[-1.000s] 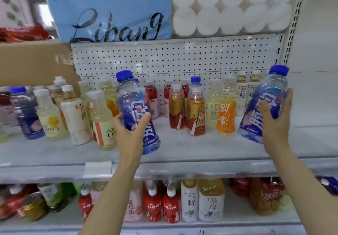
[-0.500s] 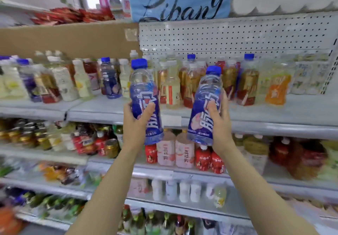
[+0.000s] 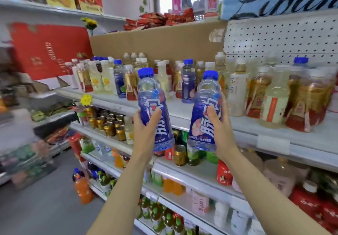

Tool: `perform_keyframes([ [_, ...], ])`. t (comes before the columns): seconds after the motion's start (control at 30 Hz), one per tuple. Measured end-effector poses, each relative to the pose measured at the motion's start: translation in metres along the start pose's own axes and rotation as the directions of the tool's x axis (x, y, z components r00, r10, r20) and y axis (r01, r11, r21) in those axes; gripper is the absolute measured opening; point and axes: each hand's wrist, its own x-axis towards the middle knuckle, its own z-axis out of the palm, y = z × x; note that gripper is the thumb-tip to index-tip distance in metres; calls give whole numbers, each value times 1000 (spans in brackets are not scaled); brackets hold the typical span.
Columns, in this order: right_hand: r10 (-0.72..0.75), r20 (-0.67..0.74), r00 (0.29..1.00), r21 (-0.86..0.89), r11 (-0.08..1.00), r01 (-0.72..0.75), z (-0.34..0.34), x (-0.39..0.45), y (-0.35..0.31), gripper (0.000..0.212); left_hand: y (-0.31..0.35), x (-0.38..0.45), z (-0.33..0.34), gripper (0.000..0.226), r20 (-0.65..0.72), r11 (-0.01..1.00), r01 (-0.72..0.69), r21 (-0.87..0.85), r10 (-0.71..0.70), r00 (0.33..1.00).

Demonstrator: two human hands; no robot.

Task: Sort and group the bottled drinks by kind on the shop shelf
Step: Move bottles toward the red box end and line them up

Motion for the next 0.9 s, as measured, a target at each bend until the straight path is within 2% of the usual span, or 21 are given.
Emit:
perform_keyframes([
  [0.1,6,48,999,7,1000,-6,36,22,20,61,-1,26,-31,41,-45,1000,-8,1,8,999],
  [0.23,-14,100,995,-4,1000,15,89,47,50,66,-2,64,-78,54,-77,1000,-8,24,10,997],
  [0.37,-16,134,991,1,1000,16,149,65,88,80,-5,110,-133,54,-96,999,-15,44,19,995],
  [0.53,-20,90,996,-7,1000,21,231,88,142,75,-2,181,-215,57,-59,997,-2,78,6,998],
  [0.63,-35,65,997,-28,999,37,280,102,169,81,5,225,-260,55,-27,993,-2,119,5,1000],
  [0.9,-56,23,998,-54,997,57,378,158,234,79,-9,322,-347,65,23,994,4,109,-6,1000],
])
